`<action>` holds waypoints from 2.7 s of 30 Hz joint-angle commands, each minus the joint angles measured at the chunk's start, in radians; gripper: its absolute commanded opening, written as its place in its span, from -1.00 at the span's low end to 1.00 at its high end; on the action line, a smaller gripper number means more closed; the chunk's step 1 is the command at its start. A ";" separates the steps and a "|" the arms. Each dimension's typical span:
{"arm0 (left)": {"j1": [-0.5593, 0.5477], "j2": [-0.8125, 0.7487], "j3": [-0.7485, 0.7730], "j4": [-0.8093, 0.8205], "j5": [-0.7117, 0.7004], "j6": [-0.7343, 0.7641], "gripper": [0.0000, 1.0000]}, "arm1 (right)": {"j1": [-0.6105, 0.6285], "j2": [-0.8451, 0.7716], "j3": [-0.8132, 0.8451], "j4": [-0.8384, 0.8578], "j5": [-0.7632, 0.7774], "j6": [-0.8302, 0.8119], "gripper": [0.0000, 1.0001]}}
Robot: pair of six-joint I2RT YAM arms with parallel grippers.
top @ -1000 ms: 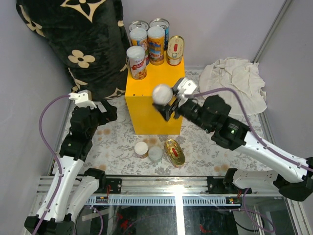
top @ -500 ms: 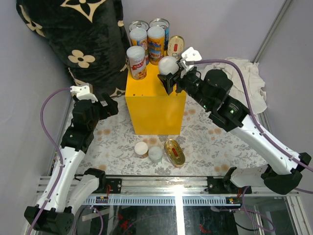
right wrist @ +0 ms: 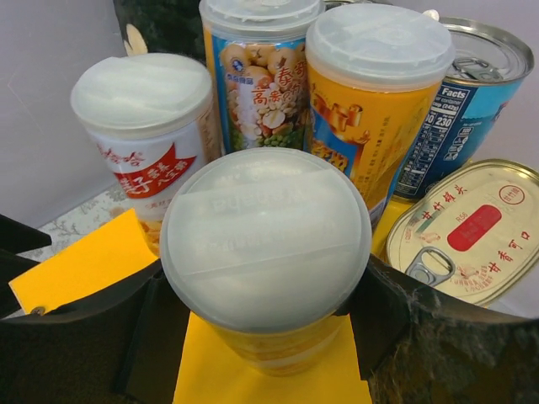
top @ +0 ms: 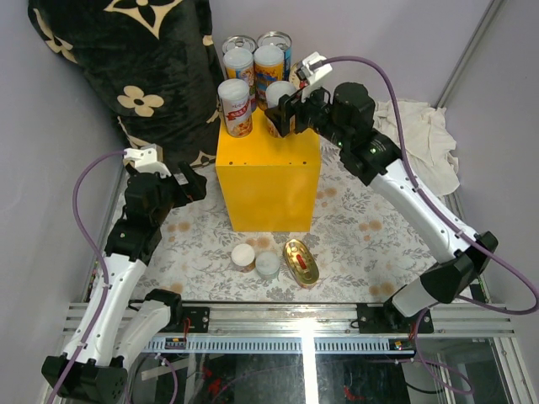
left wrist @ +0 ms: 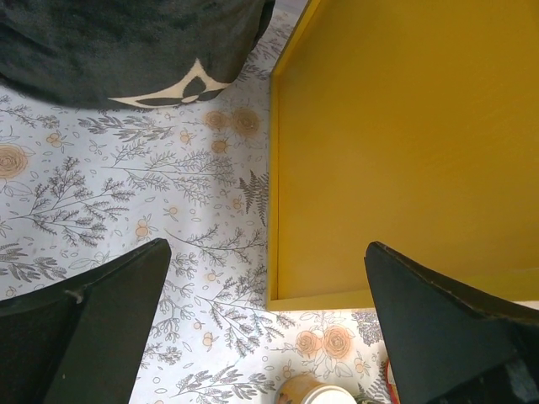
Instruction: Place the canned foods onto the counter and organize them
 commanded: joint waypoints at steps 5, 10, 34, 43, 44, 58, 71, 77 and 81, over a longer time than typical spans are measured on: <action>0.006 -0.033 -0.022 0.067 -0.039 -0.014 0.99 | -0.065 0.038 0.139 0.095 -0.180 0.109 0.98; 0.007 -0.034 -0.025 0.058 -0.020 -0.012 0.99 | -0.086 -0.025 0.074 0.090 -0.188 0.103 0.99; 0.007 -0.056 0.078 0.068 0.061 -0.104 0.99 | -0.125 0.004 0.021 0.169 -0.340 0.112 0.15; 0.007 0.054 0.365 0.052 0.134 -0.285 0.99 | -0.125 -0.014 -0.023 0.204 -0.331 0.156 0.13; 0.006 0.057 0.374 0.058 0.129 -0.301 0.99 | -0.125 -0.017 -0.024 0.205 -0.328 0.161 0.16; 0.006 0.010 0.387 0.050 0.084 -0.294 0.99 | -0.125 -0.390 -0.413 0.385 -0.257 0.202 0.87; 0.006 -0.018 0.349 0.054 0.073 -0.298 0.99 | 0.298 -0.329 -0.655 0.151 -0.447 -0.115 0.93; 0.006 -0.035 0.335 0.062 0.082 -0.305 0.99 | 0.359 -0.183 -0.785 0.309 -0.340 -0.054 0.92; 0.006 -0.030 0.311 0.062 0.085 -0.299 0.99 | 0.376 -0.075 -0.787 0.346 -0.294 -0.069 0.93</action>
